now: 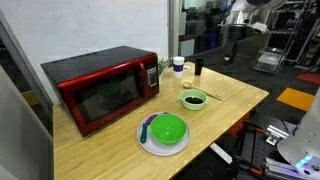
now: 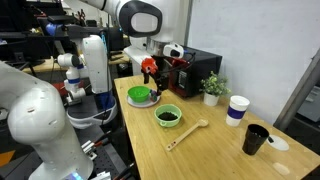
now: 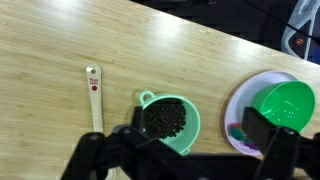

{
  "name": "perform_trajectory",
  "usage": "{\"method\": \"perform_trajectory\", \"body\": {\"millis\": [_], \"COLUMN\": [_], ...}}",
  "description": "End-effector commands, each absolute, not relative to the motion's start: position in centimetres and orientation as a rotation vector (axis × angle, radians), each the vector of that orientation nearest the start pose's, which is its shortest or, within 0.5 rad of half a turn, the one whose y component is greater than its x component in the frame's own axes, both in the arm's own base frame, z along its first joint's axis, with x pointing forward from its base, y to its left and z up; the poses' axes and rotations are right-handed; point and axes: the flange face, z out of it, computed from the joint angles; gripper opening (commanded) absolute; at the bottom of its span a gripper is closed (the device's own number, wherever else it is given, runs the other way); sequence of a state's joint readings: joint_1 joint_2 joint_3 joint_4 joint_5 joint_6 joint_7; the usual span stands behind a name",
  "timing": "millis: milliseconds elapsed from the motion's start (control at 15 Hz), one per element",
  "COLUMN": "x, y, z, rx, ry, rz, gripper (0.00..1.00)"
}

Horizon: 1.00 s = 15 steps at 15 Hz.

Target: Use the spoon to transfer beans from the light-green bowl to the dark green bowl

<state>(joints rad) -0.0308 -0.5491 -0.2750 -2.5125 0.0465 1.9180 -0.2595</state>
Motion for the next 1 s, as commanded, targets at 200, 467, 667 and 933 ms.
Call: {"method": "perform_trajectory", "body": {"millis": [200,467,667,933], "x": [36.0,36.0,36.0,36.9], "y": [-11.4,-11.4,-11.4,-14.8], "z": [45.7,45.7,45.7,45.1], "rx": [-2.946,-2.946,-2.946,-2.948], "ry": [0.030,0.030,0.030,0.107], "rz": [0.020,0.020,0.020,-0.023], "gripper": [1.00,1.00,1.00,1.00]}}
